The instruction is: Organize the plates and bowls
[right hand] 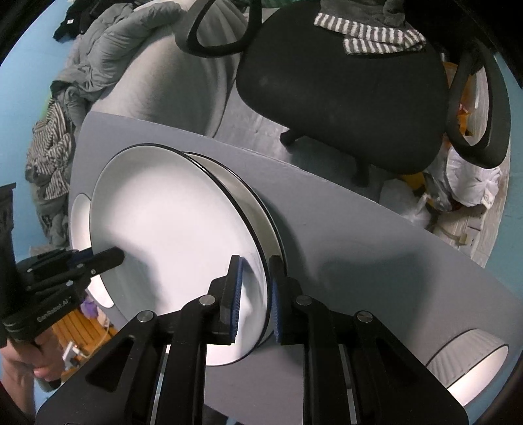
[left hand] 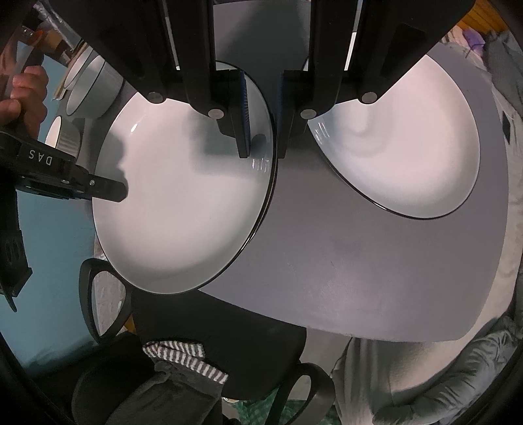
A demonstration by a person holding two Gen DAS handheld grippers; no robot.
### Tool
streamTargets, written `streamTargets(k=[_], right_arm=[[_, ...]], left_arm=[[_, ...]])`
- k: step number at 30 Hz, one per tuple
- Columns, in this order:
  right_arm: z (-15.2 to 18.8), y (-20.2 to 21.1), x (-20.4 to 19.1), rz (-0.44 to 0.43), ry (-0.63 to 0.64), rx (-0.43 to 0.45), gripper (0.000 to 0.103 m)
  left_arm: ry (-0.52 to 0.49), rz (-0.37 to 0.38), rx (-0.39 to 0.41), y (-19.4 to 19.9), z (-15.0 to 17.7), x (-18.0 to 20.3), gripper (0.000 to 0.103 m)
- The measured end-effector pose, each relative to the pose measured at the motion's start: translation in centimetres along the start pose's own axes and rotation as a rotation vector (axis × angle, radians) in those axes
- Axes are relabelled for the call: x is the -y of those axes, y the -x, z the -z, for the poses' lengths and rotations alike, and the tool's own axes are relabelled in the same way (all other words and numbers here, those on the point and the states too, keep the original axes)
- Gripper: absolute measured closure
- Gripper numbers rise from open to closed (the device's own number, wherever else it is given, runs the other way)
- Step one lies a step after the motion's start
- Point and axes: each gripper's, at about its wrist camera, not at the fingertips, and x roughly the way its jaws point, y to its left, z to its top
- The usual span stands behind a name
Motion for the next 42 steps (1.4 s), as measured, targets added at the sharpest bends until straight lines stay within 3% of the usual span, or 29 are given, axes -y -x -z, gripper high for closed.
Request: streamTargets(k=[7, 11, 14, 18, 21, 32, 42], right_arm=[[-0.5, -0.7, -0.4, 0.036, -0.008, -0.035, 0.087], [-0.8, -1.0, -0.6, 0.053, -0.033, -0.072, 0.081], [-0.9, -1.2, -1.1, 0.074, -0.043, -0.101, 0.073], [-0.6, -1.5, -1.9, 0.106, -0.033, -0.133, 0.056], [-0.4, -1.7, -2.5, 0.136, -0.01, -0.149, 0.05], [0.1, -1.0, -2.8, 0.165, -0.034, -0.133, 0.048], [0.8, -0.4, -3.1, 0.177, -0.042, -0.116, 0.043]], left_arm=[[-0.027, -0.063, -0.032, -1.0, 0.0, 0.5, 0.089], [-0.034, -0.071, -0.03, -0.7, 0.1, 0.5, 0.089], [-0.041, -0.073, -0.029, -0.5, 0.1, 0.6, 0.087], [-0.051, -0.087, -0.01, -0.2, 0.0, 1.2, 0.074], [-0.064, -0.095, 0.002, 0.0, 0.0, 1.6, 0.072], [-0.084, -0.109, 0.011, 0.2, 0.4, 2.3, 0.053], [-0.07, -0.077, 0.017, 1.2, 1.4, 2.3, 0.053]])
